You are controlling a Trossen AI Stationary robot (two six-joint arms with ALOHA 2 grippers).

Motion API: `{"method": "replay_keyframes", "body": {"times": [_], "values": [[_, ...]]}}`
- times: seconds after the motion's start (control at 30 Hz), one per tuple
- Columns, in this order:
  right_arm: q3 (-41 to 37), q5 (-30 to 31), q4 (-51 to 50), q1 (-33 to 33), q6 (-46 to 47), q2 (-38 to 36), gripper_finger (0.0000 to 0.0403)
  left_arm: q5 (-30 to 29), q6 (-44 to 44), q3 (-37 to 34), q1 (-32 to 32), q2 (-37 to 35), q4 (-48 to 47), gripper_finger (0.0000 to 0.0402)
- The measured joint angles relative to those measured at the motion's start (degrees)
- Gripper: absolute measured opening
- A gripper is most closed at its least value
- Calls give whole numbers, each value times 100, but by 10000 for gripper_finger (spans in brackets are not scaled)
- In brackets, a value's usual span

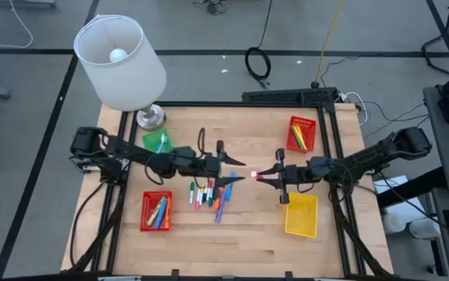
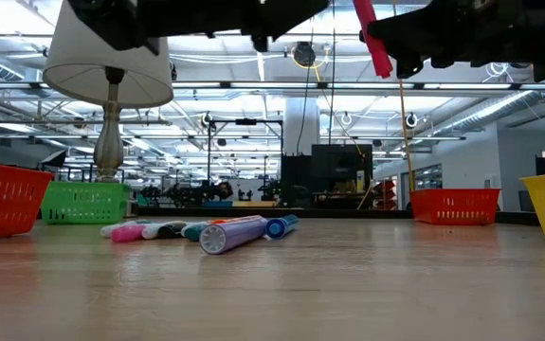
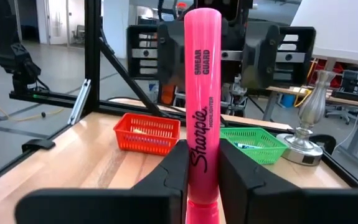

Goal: Pick & Place Markers
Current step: Put the pink highlighter pen into the bottom red basket

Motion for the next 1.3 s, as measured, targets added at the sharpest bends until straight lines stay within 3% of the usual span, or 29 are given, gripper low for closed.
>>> {"method": "replay_keyframes", "body": {"times": [0.6,1.03,1.13,1.3], "values": [[1,-16,68,0,-167,30,45,344,-76,1188,-90,1141,-186,205],[1,-15,50,0,-111,30,47,293,-156,1350,-110,1279,-206,202],[1,-20,48,0,-109,30,47,249,-164,1350,-110,1279,-208,171],[1,-43,47,2,13,28,47,165,-86,1350,-101,1273,-227,54]]}}
